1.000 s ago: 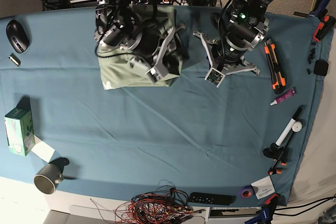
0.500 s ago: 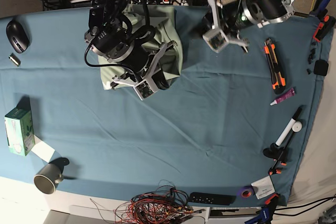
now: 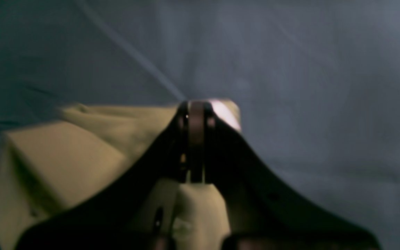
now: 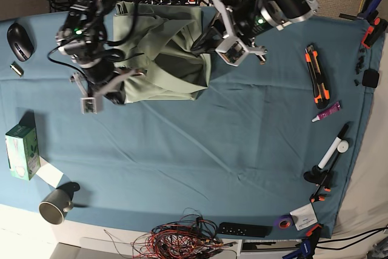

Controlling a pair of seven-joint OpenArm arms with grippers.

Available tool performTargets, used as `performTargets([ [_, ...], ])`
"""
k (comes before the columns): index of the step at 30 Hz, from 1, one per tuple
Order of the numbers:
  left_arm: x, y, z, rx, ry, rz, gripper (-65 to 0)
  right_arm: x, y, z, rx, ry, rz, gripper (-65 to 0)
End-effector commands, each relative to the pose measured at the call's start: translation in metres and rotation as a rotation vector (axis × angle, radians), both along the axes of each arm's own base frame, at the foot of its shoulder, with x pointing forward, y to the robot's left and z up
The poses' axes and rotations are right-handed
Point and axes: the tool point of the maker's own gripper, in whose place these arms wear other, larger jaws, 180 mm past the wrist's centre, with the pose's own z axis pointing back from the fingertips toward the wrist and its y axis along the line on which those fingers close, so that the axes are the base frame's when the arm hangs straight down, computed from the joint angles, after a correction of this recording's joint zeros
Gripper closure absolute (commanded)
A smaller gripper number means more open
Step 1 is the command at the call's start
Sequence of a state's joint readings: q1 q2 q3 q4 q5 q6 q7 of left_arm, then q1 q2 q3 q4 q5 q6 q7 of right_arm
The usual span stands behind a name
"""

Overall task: Fold the T-shirt properly
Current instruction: 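Lift the folded bundle with both grippers and flip it over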

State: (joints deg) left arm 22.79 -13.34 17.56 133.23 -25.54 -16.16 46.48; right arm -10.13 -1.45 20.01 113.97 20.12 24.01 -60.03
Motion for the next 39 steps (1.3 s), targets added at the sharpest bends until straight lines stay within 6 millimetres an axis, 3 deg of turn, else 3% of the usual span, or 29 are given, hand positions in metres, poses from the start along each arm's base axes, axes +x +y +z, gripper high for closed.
performTargets([
  [1, 0.001, -0.008, 0.004, -0.033, -0.004, -0.001, 0.0, 0.006, -0.005, 0.010, 0.017, -0.047, 0.002, 0.0],
  [3, 0.001, -0.020, -0.002, -0.036, 0.022, -0.004, 0.0, 0.005, -0.010, 0.008, 0.065, -0.050, 0.006, 0.0],
  [11, -0.007, -0.073, -0.004, -0.088, 0.071, -0.061, 0.0, 0.003, 0.002, 0.012, 0.110, -0.076, 0.094, 0.0],
  [20, 0.001, -0.093, -0.039, -0.072, 0.164, -0.056, 0.0, 0.004, -0.010, -0.045, 0.191, 0.077, 0.056, 0.0],
  [25, 0.002, -0.097, -0.049, -0.061, 0.188, -0.057, 0.0, 0.012, -0.002, -0.046, 0.202, 0.076, 0.080, 0.0],
  [29, -0.005, -0.094, -0.082, 0.025, 0.249, -0.065, 0.0, 0.019, 0.009, -0.044, 0.183, 0.075, 0.119, 0.0],
  [34, -0.027, -0.074, -0.134, 0.191, 0.362, -0.102, 0.0, 0.023, 0.013, -0.049, 0.089, 0.105, 0.155, 0.0],
  [39, -0.036, -0.063, -0.146, 0.255, 0.401, -0.123, 0.0, 0.023, 0.003, -0.051, 0.031, 0.119, 0.161, 0.0],
])
